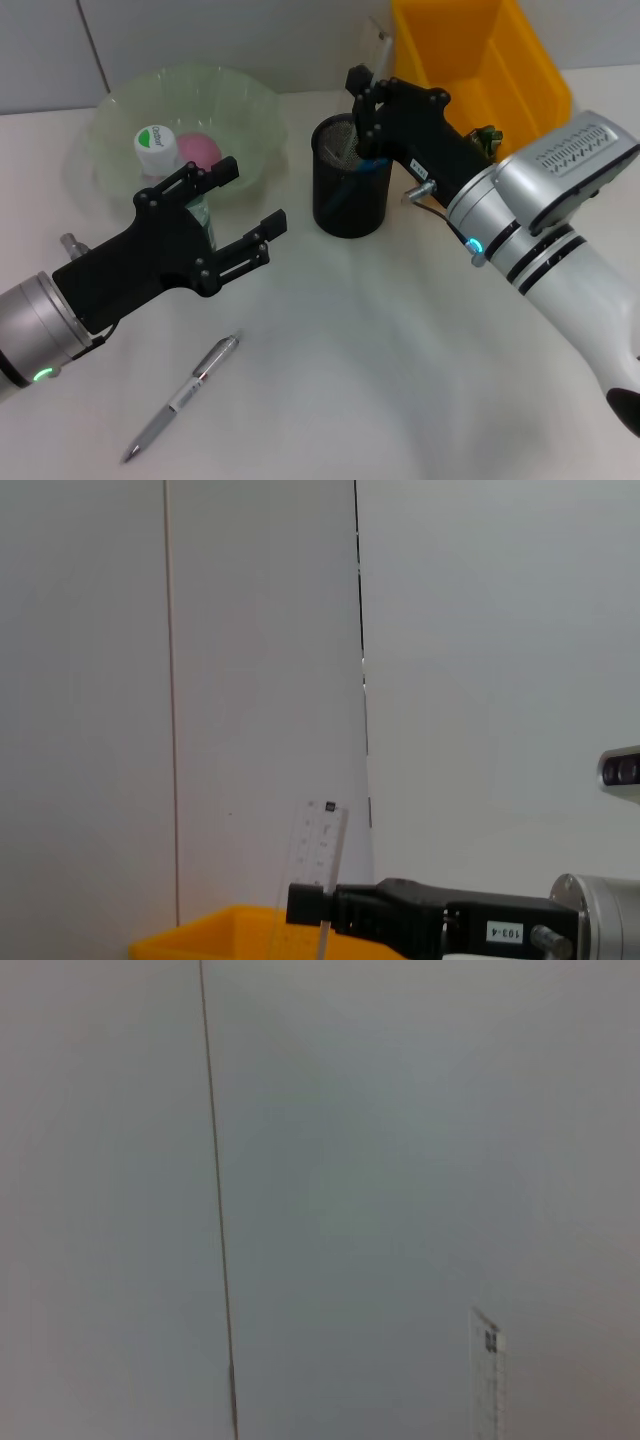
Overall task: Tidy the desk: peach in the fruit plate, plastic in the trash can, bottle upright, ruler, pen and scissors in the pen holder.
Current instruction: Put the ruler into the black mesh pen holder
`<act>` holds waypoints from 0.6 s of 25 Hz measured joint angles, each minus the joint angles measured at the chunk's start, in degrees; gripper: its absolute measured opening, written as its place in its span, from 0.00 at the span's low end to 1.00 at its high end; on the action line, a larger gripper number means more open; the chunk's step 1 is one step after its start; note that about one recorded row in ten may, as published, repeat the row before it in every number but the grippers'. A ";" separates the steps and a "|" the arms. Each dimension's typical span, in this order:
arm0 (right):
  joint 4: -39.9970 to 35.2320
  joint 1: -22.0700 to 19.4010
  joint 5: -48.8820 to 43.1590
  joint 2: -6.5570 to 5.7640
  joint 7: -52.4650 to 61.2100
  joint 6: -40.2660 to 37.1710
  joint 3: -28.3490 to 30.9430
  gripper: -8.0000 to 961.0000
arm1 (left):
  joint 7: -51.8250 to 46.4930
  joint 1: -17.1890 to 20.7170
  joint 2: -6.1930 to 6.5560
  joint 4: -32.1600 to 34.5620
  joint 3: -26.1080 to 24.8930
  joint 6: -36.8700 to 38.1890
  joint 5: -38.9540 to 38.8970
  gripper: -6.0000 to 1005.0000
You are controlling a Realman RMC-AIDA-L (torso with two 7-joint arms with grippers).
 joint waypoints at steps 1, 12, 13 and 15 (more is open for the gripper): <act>0.00 0.04 0.00 0.03 0.01 0.44 0.00 0.13 | 0.00 0.00 0.00 -0.02 0.01 0.00 0.00 0.77; -0.24 0.26 -2.28 0.04 2.22 4.20 0.62 0.15 | -0.04 -0.14 0.00 -0.68 -0.07 0.06 0.00 0.77; -0.29 0.27 -2.28 0.04 2.50 4.41 0.61 0.15 | -0.04 -0.28 0.00 -0.72 -0.01 0.06 0.00 0.77; -0.36 0.26 -2.28 0.04 2.83 4.79 0.39 0.16 | -0.02 -0.40 0.00 -0.77 0.02 0.06 -0.01 0.77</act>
